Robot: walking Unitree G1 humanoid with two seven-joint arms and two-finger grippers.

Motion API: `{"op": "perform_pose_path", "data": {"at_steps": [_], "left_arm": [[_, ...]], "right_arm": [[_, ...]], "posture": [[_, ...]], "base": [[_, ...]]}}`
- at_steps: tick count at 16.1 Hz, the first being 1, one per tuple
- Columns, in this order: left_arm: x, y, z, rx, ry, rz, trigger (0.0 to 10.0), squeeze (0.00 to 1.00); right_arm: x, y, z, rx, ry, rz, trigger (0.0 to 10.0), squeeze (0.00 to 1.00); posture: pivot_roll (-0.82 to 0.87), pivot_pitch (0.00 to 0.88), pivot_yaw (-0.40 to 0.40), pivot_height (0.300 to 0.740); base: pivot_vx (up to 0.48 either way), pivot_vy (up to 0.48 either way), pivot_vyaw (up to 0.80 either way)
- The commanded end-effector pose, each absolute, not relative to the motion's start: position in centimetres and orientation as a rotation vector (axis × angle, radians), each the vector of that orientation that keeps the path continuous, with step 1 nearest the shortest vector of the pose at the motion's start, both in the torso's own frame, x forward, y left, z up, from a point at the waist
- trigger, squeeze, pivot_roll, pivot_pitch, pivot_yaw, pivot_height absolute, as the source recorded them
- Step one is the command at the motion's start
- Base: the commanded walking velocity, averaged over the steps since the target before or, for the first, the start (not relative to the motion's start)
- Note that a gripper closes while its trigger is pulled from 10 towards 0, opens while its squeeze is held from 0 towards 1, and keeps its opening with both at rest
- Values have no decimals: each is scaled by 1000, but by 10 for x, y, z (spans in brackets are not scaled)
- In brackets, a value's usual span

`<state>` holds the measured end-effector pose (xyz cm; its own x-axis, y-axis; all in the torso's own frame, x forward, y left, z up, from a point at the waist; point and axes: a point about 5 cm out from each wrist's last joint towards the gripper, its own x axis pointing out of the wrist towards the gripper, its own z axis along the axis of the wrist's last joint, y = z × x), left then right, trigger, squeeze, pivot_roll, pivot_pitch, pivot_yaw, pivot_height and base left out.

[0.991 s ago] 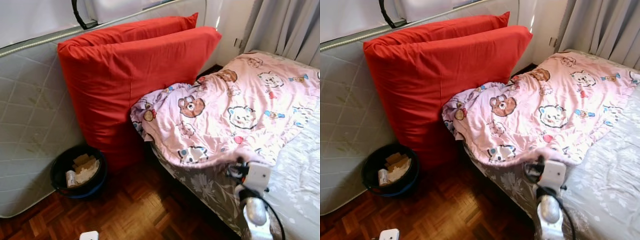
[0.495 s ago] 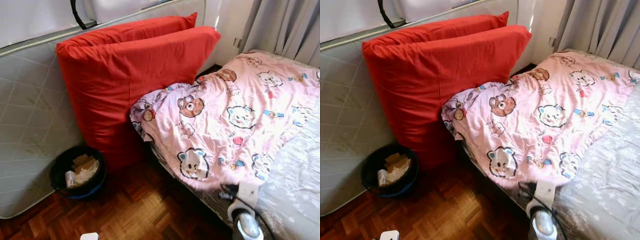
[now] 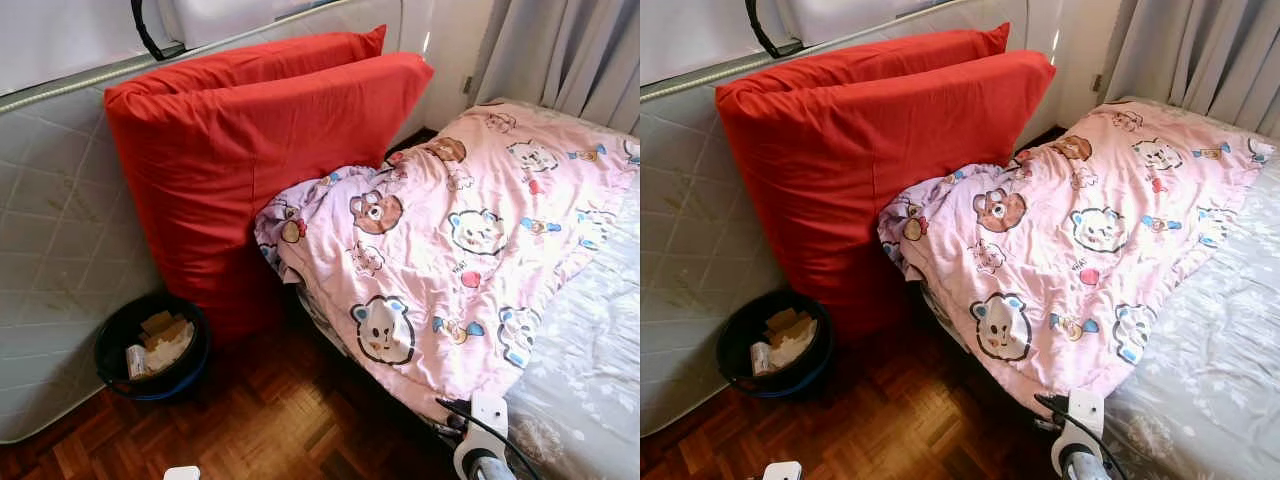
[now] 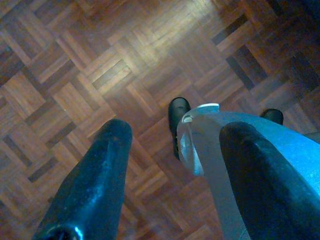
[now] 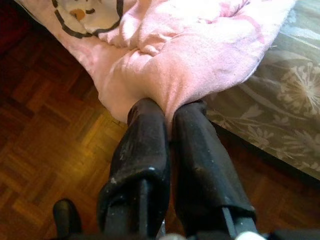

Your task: Clean up the room

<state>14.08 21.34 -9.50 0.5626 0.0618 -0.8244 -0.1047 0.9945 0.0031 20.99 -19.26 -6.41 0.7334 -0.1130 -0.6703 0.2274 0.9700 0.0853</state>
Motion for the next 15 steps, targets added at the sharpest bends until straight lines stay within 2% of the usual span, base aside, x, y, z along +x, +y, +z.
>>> {"op": "perform_pose_path", "data": {"at_steps": [1, 5, 6, 8, 9, 15], "left_arm": [[134, 214, -98, -51, 999, 107, 10000, 0], [134, 215, -98, -41, 1000, 103, 10000, 0], [134, 214, -98, -41, 1000, 103, 10000, 0], [134, 214, -98, -41, 1000, 102, 10000, 0], [134, 214, -98, -42, 1000, 103, 10000, 0], [134, 213, -98, -43, 1001, 100, 10000, 0]], "right_arm": [[198, -192, -72, 177, 784, -190, 10000, 0], [195, -194, -74, 185, 794, -199, 10000, 0], [194, -194, -74, 185, 792, -198, 10000, 192], [194, -194, -74, 184, 795, -196, 10000, 416], [193, -194, -75, 182, 800, -193, 10000, 592], [187, -197, -78, 181, 816, -204, 10000, 565]], "posture": [[-16, 54, 22, 740], [-17, 50, 25, 740], [-17, 46, 26, 740], [-17, 45, 26, 740], [-17, 45, 25, 740], [-19, 49, 21, 740]], "base": [[0, 0, 0], [0, 0, 0], [0, 0, 0], [0, 0, 0], [0, 0, 0], [0, 0, 0]]}}
